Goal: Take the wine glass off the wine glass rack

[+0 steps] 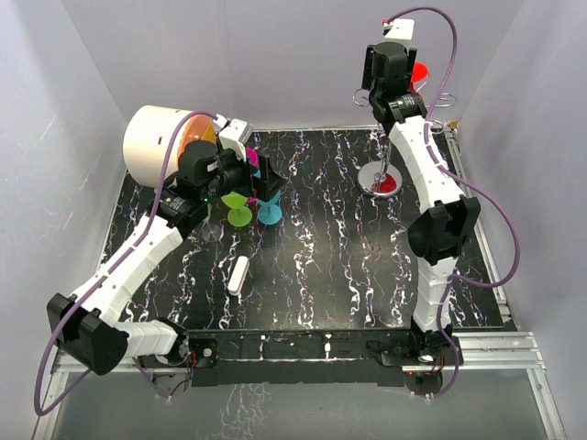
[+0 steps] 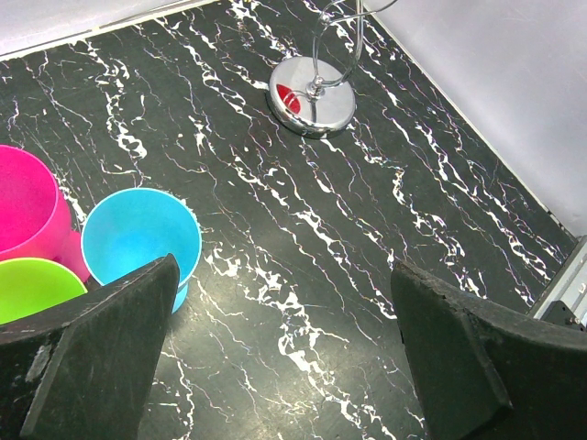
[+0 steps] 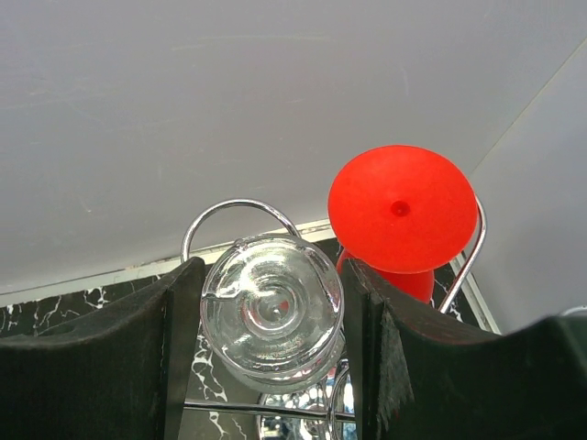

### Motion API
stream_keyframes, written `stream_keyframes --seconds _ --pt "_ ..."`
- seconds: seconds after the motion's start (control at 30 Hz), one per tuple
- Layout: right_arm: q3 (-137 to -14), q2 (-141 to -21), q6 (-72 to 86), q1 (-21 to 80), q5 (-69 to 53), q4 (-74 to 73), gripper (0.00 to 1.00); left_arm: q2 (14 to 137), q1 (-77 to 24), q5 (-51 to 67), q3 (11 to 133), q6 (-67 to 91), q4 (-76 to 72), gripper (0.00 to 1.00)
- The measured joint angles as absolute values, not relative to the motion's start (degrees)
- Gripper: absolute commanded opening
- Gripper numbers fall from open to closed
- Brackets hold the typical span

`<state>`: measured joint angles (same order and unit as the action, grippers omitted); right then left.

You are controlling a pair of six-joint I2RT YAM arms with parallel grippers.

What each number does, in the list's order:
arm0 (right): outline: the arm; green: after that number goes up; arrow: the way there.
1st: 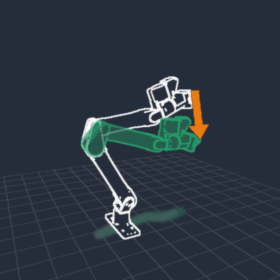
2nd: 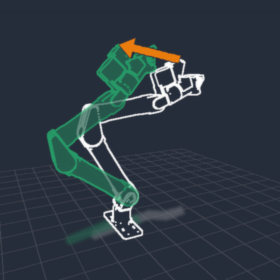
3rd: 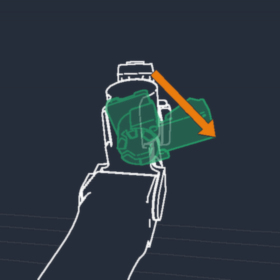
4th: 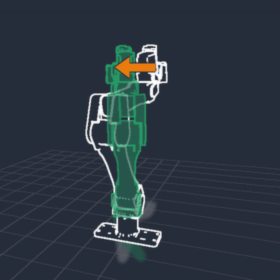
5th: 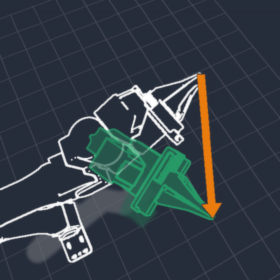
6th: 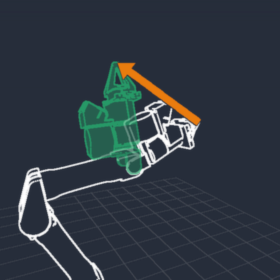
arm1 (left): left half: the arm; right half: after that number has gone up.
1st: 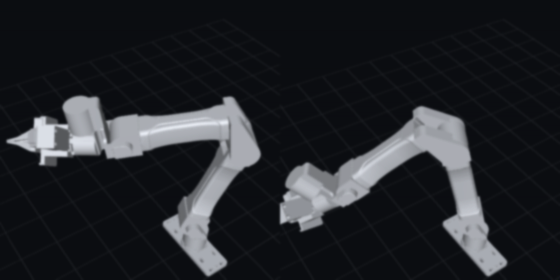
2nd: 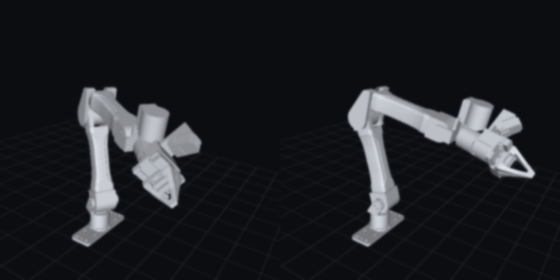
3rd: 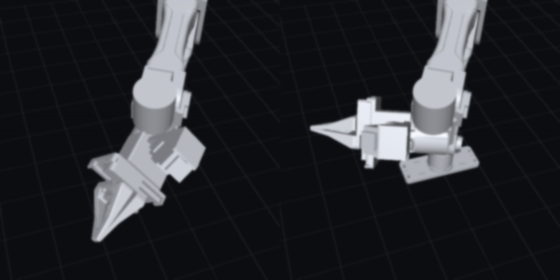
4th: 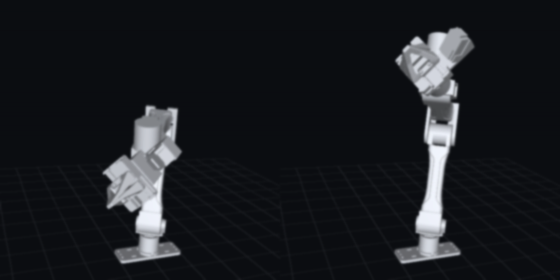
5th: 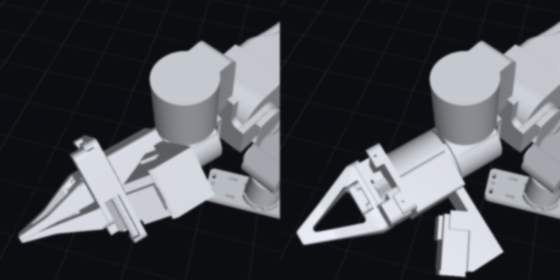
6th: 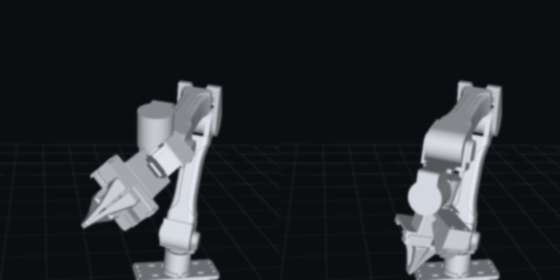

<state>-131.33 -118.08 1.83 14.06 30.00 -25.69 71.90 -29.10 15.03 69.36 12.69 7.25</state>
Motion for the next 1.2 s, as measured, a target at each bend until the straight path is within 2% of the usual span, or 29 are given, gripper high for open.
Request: stream_keyframes --seconds 1.2 --pt "-130.5 -114.8 7.8 16.4 21.3 -29.8 0.18 71.9 -29.1 15.0 69.4 12.7 7.2 0.99"
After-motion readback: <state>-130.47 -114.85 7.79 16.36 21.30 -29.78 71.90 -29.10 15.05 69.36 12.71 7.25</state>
